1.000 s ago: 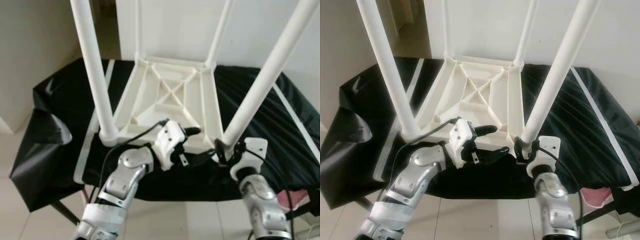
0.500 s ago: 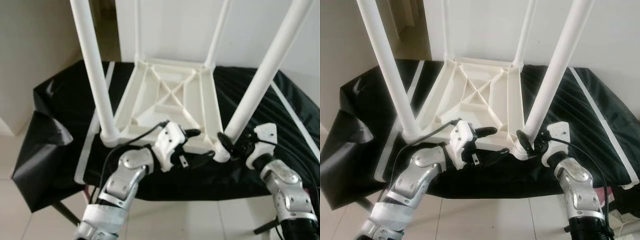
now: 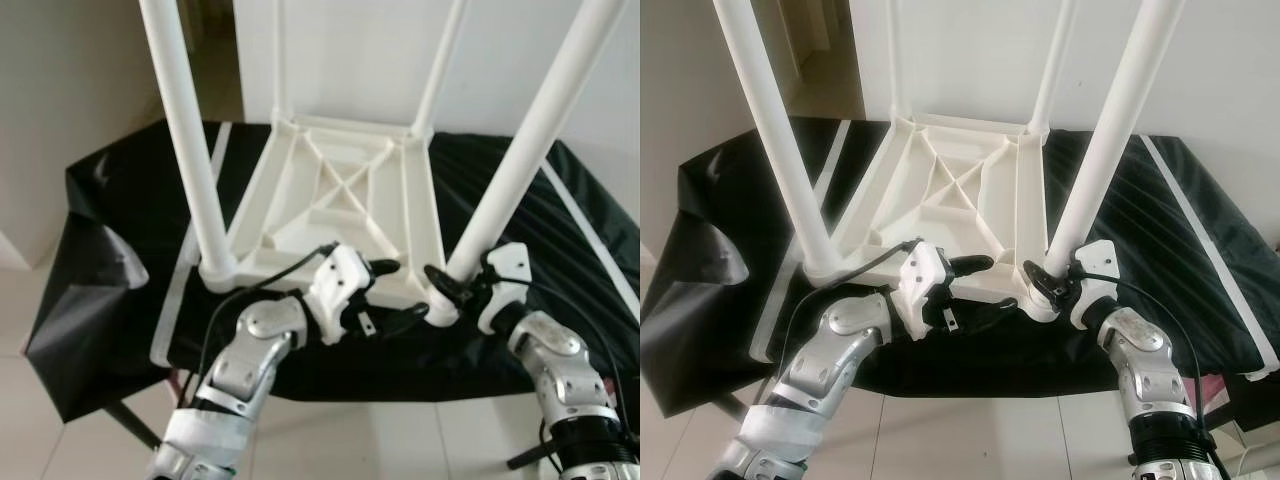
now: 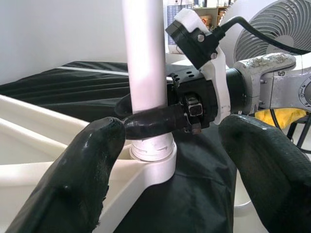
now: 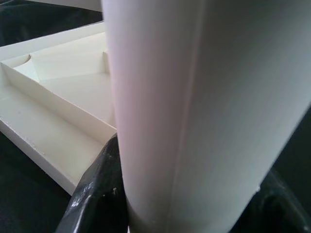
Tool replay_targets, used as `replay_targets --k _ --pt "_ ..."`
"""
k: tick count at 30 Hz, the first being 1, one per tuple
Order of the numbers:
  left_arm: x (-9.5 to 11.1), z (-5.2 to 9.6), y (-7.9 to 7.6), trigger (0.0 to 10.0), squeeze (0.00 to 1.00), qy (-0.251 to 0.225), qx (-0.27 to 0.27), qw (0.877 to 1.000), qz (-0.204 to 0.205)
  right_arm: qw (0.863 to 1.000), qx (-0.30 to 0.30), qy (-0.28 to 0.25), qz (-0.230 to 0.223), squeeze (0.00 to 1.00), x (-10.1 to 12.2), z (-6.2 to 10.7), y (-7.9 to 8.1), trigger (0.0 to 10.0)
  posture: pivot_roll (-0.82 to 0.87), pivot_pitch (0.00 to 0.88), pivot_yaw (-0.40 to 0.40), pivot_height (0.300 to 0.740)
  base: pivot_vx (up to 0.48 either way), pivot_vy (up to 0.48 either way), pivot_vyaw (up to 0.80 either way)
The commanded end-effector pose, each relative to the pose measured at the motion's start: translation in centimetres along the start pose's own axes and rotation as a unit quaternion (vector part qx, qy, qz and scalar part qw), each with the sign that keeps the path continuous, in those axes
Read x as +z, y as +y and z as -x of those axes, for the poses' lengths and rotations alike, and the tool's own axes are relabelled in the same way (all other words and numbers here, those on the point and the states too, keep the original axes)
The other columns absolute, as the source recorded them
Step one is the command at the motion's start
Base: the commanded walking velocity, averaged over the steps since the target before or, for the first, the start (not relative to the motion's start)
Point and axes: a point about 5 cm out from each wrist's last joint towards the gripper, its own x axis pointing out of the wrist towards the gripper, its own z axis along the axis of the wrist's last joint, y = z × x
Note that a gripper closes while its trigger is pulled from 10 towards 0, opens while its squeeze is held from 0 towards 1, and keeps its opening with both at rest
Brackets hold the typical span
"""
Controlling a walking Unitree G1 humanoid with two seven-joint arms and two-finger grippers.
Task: Building children table
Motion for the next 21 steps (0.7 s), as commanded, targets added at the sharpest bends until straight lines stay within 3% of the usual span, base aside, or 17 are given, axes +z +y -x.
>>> replay_targets --k 1,8,14,16,18,20,21 --pt "-0.2 0.0 -0.1 10.0 0.0 0.005 0.014 1.0 -0.006 0.999 -0.027 0.032 -0.011 0.0 -1.5 0.8 -0.3 9.8 -0.05 0.0 -0.048 0.74 0.0 0.0 0.0" --pt "-0.3 0.0 -0.2 10.0 0.0 0.006 0.011 1.0 -0.004 0.994 -0.101 0.036 -0.029 0.0 -1.7 1.1 -0.5 10.0 -0.06 0.0 -0.044 0.74 0.0 0.0 0.0" --pt "-0.8 -0.1 -0.4 10.0 0.0 0.013 0.005 1.0 0.0 0.98 -0.183 0.043 -0.058 0.0 -2.3 1.2 0.1 10.0 -0.08 0.0 -0.038 0.74 0.0 0.0 0.0" --pt "-0.8 -0.1 -0.4 10.0 0.0 0.013 0.005 1.0 0.0 0.98 -0.183 0.043 -0.058 0.0 -2.3 1.2 0.1 10.0 -0.08 0.0 -0.038 0.74 0.0 0.0 0.0" --pt "-1.0 -0.1 -0.4 10.0 0.0 0.017 0.004 1.0 0.0 0.976 -0.201 0.049 -0.062 0.0 -2.5 1.2 0.5 10.0 -0.08 0.0 -0.038 0.74 0.0 0.0 0.0" --pt "-1.2 -0.1 -0.4 10.0 0.0 0.022 0.004 1.0 -0.005 0.959 -0.266 0.055 -0.083 0.0 -2.7 1.6 1.1 10.0 -0.08 0.0 -0.042 0.74 0.0 0.0 0.0" --pt "-1.2 -0.1 -0.4 10.0 0.0 0.022 0.004 1.0 -0.005 0.959 -0.266 0.055 -0.083 0.0 -2.7 1.6 1.1 10.0 -0.08 0.0 -0.042 0.74 0.0 0.0 0.0"
